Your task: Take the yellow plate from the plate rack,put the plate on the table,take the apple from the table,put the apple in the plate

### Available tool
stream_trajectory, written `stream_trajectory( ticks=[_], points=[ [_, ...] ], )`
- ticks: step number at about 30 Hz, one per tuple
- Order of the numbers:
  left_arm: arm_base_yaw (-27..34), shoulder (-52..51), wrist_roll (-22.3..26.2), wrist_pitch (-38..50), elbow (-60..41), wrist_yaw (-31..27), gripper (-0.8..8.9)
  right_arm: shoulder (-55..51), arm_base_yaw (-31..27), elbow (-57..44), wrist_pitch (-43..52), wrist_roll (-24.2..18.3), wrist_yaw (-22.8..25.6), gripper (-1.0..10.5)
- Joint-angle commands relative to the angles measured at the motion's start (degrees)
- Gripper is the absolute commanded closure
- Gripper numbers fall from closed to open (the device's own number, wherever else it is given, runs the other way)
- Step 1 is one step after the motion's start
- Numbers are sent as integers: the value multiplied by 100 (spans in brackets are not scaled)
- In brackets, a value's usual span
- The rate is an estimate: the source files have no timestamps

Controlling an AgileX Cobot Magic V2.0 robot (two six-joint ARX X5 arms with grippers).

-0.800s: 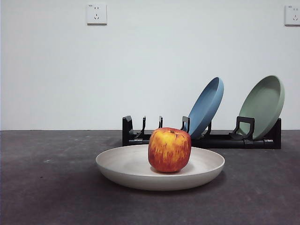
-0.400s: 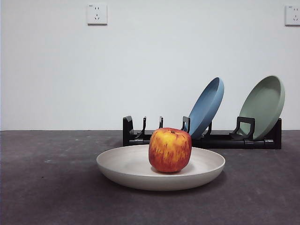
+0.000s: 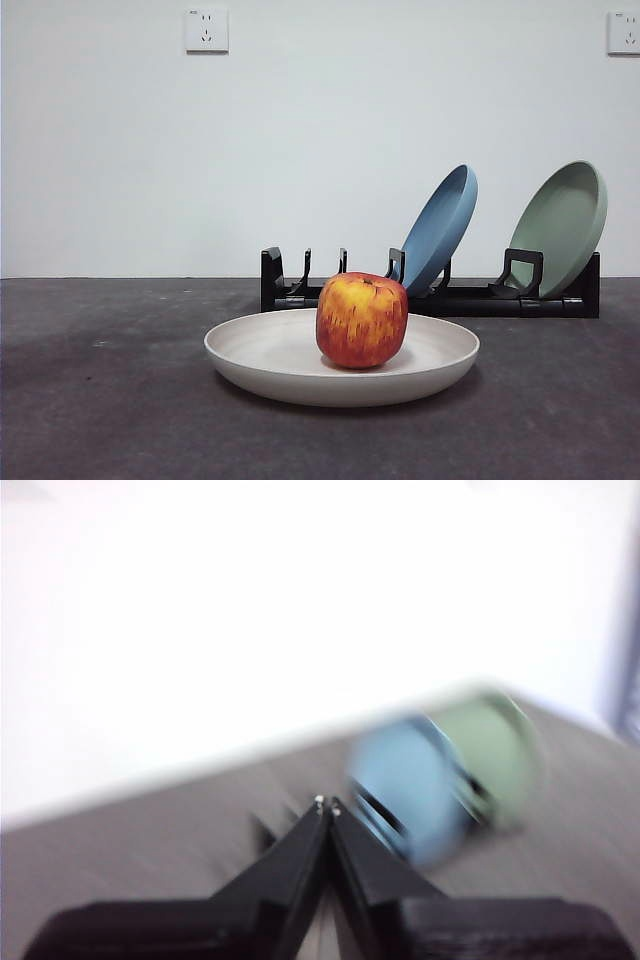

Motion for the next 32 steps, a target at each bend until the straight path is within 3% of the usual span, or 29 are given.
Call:
stream_trajectory(
  ticks=[1, 6, 10, 15, 19, 32],
  points=[
    [807, -586, 234, 599, -551, 39, 816, -15, 11, -24, 28, 4, -2, 946],
    [1775, -1606, 691, 1255, -1825, 44, 816, -15, 11, -24, 28, 4, -2, 946],
    [2347, -2159, 739, 1340, -2785, 175, 816, -26, 11, -24, 28, 4, 0, 946],
    [2905, -2564, 723, 1438, -3810, 1005, 816, -26, 11, -24, 28, 4, 0, 946],
    [3080, -2719, 691, 1729, -4452, 1484, 816, -26, 11, -24, 28, 4, -2, 946],
    [3091, -3303, 444, 1978, -5775, 1473, 816, -26, 11, -24, 28, 4, -2, 946]
  ],
)
